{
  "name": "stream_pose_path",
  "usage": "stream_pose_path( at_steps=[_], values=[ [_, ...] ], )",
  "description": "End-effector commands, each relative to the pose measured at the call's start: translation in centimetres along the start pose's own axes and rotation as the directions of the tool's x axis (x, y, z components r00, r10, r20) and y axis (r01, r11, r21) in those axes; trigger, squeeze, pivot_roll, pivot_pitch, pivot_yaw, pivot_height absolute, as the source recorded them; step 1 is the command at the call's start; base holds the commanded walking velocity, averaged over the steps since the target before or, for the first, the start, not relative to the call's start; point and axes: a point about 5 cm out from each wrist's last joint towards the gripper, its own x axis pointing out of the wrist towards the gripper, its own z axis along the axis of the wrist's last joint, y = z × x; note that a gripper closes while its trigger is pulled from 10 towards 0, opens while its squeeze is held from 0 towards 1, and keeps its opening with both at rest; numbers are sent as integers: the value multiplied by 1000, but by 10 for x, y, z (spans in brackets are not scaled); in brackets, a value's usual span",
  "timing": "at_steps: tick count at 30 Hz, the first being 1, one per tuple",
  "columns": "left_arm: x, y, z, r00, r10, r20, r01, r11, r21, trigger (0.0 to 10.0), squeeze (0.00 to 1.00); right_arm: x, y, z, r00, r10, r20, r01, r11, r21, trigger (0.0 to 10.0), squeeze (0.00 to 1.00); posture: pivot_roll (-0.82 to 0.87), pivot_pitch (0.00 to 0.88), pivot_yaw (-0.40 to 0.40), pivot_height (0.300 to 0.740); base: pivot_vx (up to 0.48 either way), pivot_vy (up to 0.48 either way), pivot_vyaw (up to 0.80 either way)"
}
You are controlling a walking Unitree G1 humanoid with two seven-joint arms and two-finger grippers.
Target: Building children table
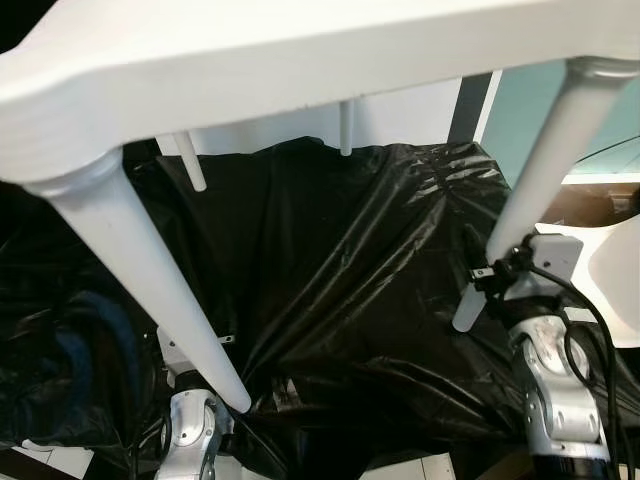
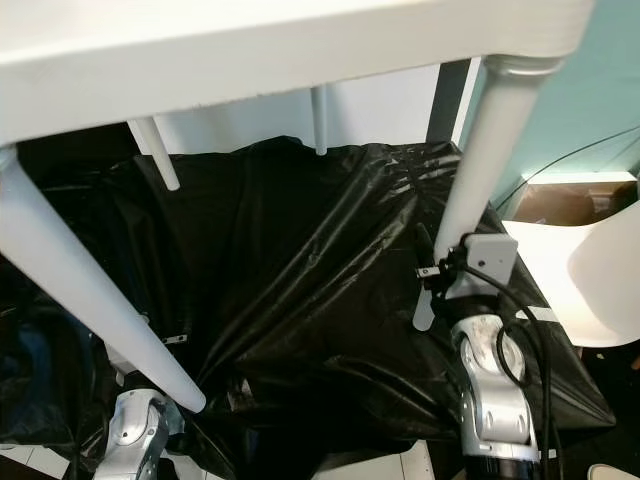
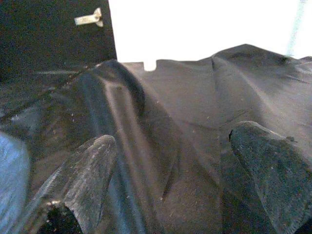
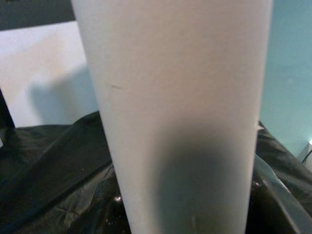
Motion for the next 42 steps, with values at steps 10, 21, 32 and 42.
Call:
stream_pose_path(
  at_steps=[10,21,32,42],
  values=[
    [13,-16,13,997,-58,54,59,998,-6,10000,0,-16,31,-59,946,149,-287,-120,986,117,10000,0,4,0,97,740,0,0,0],
    [13,-15,11,998,-46,33,47,999,-13,10000,0,-18,34,-64,938,162,-308,-125,983,135,10000,0,9,0,98,740,0,0,0],
    [15,-7,9,1000,14,9,-14,1000,0,10000,0,-15,36,-64,939,160,-306,-121,982,143,10000,0,14,0,98,740,0,0,0],
    [15,-9,10,1000,10,12,-10,1000,-9,10000,0,-12,33,-63,944,142,-298,-104,985,141,10000,0,12,0,99,740,0,0,0]
  ],
)
